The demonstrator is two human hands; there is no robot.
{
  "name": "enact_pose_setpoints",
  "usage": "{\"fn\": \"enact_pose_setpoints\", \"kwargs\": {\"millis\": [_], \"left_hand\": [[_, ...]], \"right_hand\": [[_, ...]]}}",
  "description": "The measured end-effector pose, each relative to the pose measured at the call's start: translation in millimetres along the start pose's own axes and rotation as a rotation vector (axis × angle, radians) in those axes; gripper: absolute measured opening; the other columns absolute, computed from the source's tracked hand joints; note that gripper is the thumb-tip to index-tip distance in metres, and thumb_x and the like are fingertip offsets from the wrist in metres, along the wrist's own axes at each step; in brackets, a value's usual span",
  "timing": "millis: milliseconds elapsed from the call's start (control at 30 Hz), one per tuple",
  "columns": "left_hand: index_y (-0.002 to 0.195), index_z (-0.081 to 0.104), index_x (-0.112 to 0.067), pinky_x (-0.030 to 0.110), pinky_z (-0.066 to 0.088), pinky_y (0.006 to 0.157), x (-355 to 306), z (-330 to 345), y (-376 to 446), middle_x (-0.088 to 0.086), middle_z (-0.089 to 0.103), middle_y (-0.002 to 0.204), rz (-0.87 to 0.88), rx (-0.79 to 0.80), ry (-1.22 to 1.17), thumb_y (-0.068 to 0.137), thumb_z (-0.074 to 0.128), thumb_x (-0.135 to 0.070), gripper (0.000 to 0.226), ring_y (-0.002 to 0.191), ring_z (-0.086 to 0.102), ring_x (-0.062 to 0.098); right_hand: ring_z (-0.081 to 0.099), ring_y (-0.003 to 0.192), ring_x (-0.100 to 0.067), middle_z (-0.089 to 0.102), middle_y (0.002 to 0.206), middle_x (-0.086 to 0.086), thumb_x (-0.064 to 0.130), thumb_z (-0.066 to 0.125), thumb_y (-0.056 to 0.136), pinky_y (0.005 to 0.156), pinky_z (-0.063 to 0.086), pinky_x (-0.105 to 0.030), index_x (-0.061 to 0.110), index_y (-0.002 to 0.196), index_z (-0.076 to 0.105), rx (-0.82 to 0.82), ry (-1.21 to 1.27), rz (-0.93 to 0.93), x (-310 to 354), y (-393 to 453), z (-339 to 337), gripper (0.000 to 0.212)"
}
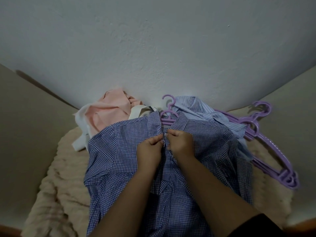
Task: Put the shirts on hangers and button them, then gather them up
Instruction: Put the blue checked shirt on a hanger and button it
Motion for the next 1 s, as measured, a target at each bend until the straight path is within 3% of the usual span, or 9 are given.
{"fn": "enact_pose_setpoints", "kwargs": {"millis": [100, 200, 333, 467, 567, 667, 800, 900, 1000], "left_hand": [[0.111, 0.07, -0.012, 0.023, 0.046, 0.096, 2.3, -2.9, 1.1, 0.0, 0.07, 0.111, 0.011, -0.015, 0.023, 0.088, 0.064, -0.008, 0.024, 0.098, 0.062, 0.007], [0.111, 0.07, -0.011, 0.018, 0.047, 0.089, 6.0, -5.0, 3.1, 0.0, 0.071, 0.108, -0.013, -0.017, 0.003, 0.088, 0.065, -0.007, 0.024, 0.088, 0.061, 0.002], [0.109, 0.071, -0.011, 0.027, 0.05, 0.095, 10.7, -5.9, 4.6, 0.0, 0.071, 0.105, -0.069, 0.002, -0.07, 0.086, 0.067, -0.006, 0.024, 0.094, 0.065, 0.008], [0.11, 0.07, -0.01, 0.019, 0.051, 0.084, 4.9, -5.5, 0.6, -0.002, 0.071, 0.099, -0.036, 0.023, -0.083, 0.083, 0.07, -0.005, 0.028, 0.09, 0.065, 0.005], [0.111, 0.07, -0.009, 0.019, 0.053, 0.085, -0.4, -2.5, -5.0, 0.001, 0.072, 0.101, 0.0, 0.043, -0.073, 0.082, 0.071, -0.004, 0.03, 0.092, 0.066, 0.007], [0.113, 0.069, -0.01, 0.016, 0.053, 0.083, -4.2, 1.2, -10.2, 0.0, 0.072, 0.105, 0.036, 0.065, -0.042, 0.083, 0.069, -0.005, 0.03, 0.092, 0.065, 0.003], [0.113, 0.07, -0.011, 0.033, 0.053, 0.093, -5.5, 5.3, -14.8, 0.003, 0.073, 0.105, 0.035, 0.087, -0.062, 0.087, 0.066, -0.01, 0.026, 0.097, 0.068, 0.011], [0.111, 0.07, -0.016, 0.038, 0.056, 0.089, -4.5, 7.9, -16.0, 0.001, 0.074, 0.1, 0.036, 0.094, -0.081, 0.089, 0.063, -0.013, 0.024, 0.093, 0.07, 0.014], [0.105, 0.071, -0.02, 0.036, 0.058, 0.082, -2.7, 7.8, -16.2, 0.0, 0.075, 0.092, 0.05, 0.076, -0.104, 0.09, 0.062, -0.01, 0.021, 0.086, 0.071, 0.017]], "right_hand": [[0.06, 0.064, -0.035, 0.067, 0.074, -0.024, 0.011, 0.059, 0.087, 0.067, 0.053, -0.047, -0.005, 0.084, 0.07, -0.017, -0.192, -0.054, 8.6, 4.1, 2.3, 0.019], [0.062, 0.067, -0.034, 0.065, 0.066, -0.016, 0.011, 0.059, 0.085, 0.064, 0.051, -0.037, 0.004, 0.063, 0.067, -0.016, -0.338, -0.058, 11.8, 7.1, 4.5, 0.025], [0.065, 0.074, -0.03, 0.071, 0.08, -0.015, 0.009, 0.062, 0.084, 0.071, 0.054, -0.038, -0.001, 0.081, 0.072, -0.012, -0.236, -0.037, 12.4, 5.3, 3.5, 0.015], [0.057, 0.056, -0.015, 0.064, 0.067, -0.004, 0.007, 0.065, 0.084, 0.045, 0.046, -0.019, 0.009, 0.083, 0.068, 0.037, 0.124, 0.094, 7.9, -6.6, -6.2, 0.004], [0.056, 0.055, -0.01, 0.063, 0.065, -0.002, 0.004, 0.066, 0.083, 0.042, 0.041, -0.013, 0.007, 0.086, 0.068, 0.048, 0.257, 0.119, 7.5, -19.2, -14.9, 0.005], [0.056, 0.056, -0.008, 0.063, 0.063, -0.001, 0.003, 0.067, 0.082, 0.046, 0.044, -0.011, 0.009, 0.081, 0.068, 0.048, 0.288, 0.102, 8.3, -27.0, -20.5, 0.006], [0.057, 0.054, -0.006, 0.063, 0.064, -0.002, 0.002, 0.067, 0.082, 0.046, 0.043, -0.011, 0.005, 0.085, 0.069, 0.061, 0.323, 0.101, 5.4, -28.5, -24.4, 0.005], [0.057, 0.048, 0.0, 0.063, 0.063, -0.001, 0.002, 0.066, 0.083, 0.046, 0.042, -0.01, 0.002, 0.092, 0.068, 0.045, 0.29, 0.072, 3.8, -26.7, -26.1, 0.009], [0.059, 0.055, -0.005, 0.065, 0.068, -0.002, 0.004, 0.065, 0.084, 0.047, 0.043, -0.011, 0.001, 0.098, 0.069, 0.021, 0.229, 0.021, 3.6, -24.9, -27.2, 0.015]]}}
Point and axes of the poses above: each hand's wrist, its own y-axis towards the middle knuckle, its own z-axis out of the palm, x = y × z, the point moved 6 cm from there along y, towards the middle knuckle
